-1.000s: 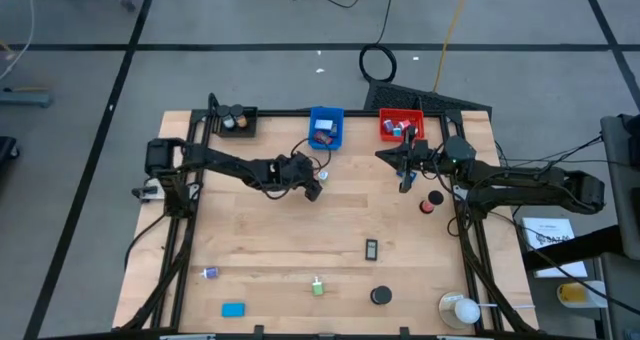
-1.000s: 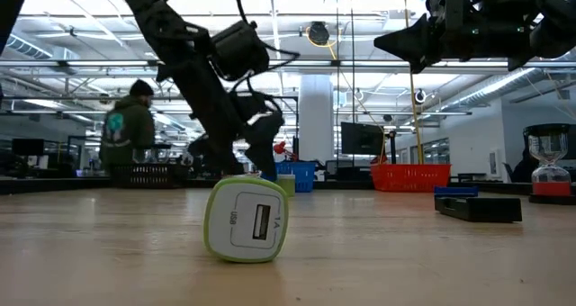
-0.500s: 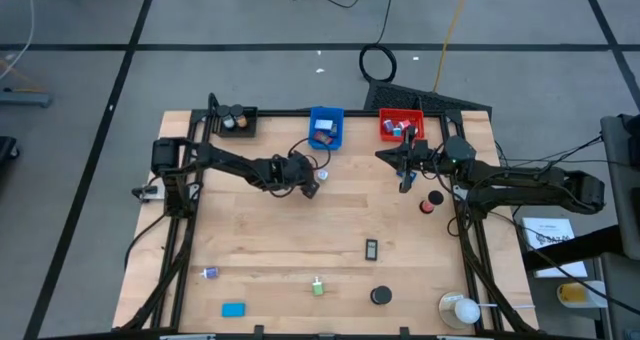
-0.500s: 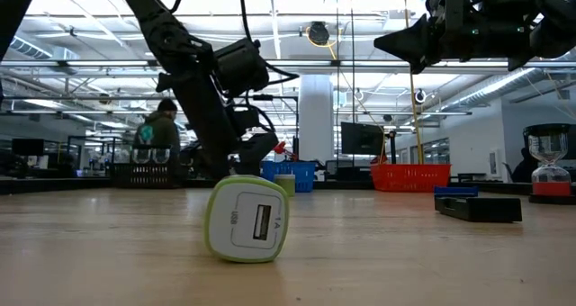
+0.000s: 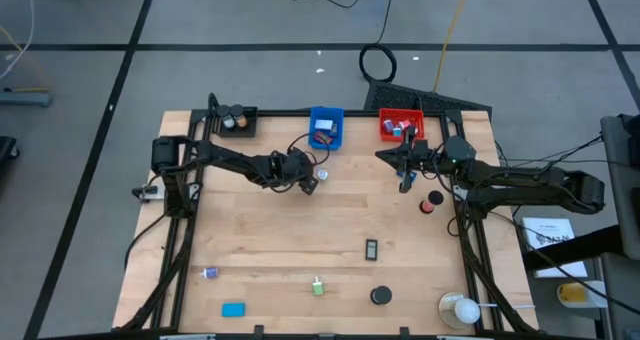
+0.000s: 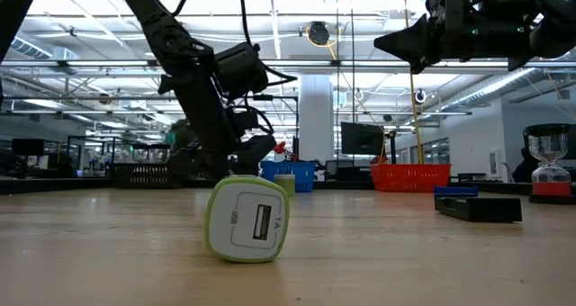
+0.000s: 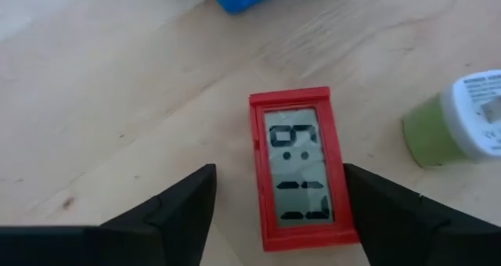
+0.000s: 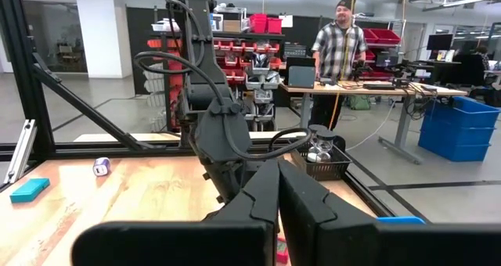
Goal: Pick & Place Office items
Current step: Put the red digital clock into the blue basket
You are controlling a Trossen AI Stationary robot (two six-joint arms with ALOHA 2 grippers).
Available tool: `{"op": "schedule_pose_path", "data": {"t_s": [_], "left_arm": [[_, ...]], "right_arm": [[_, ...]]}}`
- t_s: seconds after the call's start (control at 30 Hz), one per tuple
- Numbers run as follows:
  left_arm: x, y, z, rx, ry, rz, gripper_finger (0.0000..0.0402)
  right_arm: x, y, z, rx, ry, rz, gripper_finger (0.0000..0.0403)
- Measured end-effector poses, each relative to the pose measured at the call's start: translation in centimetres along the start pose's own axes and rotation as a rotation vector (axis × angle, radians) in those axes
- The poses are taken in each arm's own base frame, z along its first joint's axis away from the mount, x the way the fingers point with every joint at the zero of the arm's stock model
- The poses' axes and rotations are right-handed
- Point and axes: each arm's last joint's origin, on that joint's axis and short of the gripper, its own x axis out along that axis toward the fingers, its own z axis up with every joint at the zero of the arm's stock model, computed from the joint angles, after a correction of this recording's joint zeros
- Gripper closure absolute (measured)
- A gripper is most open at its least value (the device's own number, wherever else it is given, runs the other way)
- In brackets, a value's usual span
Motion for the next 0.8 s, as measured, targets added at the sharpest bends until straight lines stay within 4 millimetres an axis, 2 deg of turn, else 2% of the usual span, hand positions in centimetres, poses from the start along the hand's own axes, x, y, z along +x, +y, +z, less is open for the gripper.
{"op": "schedule_pose_path", "data": {"t_s": [0.1, 0.17, 0.4, 0.63, 0.8], "left_arm": [[0.0, 0.0, 0.0, 0.006, 0.001, 0.0, 0.0124], [0.0, -0.1, -0.1, 0.012, 0.003, -0.004, 0.0138], [-0.3, -0.2, -0.7, 0.076, 0.043, 0.01, 0.0243], [-0.9, 0.2, -0.1, 0.111, 0.034, 0.008, 0.0247], [-3.2, 1.1, 2.1, 0.057, -0.048, -0.028, 0.0246]], "right_arm": [[0.0, 0.0, 0.0, 0.0, 0.0, 0.0, 0.0403], [0.0, 0.0, 0.0, 0.0, 0.0, 0.0, 0.0403], [0.0, 0.0, 0.0, 0.0, 0.0, 0.0, 0.0403], [0.0, 0.0, 0.0, 0.0, 0.0, -0.001, 0.0403], [0.0, 0.0, 0.0, 0.001, 0.003, 0.0, 0.0403]]}}
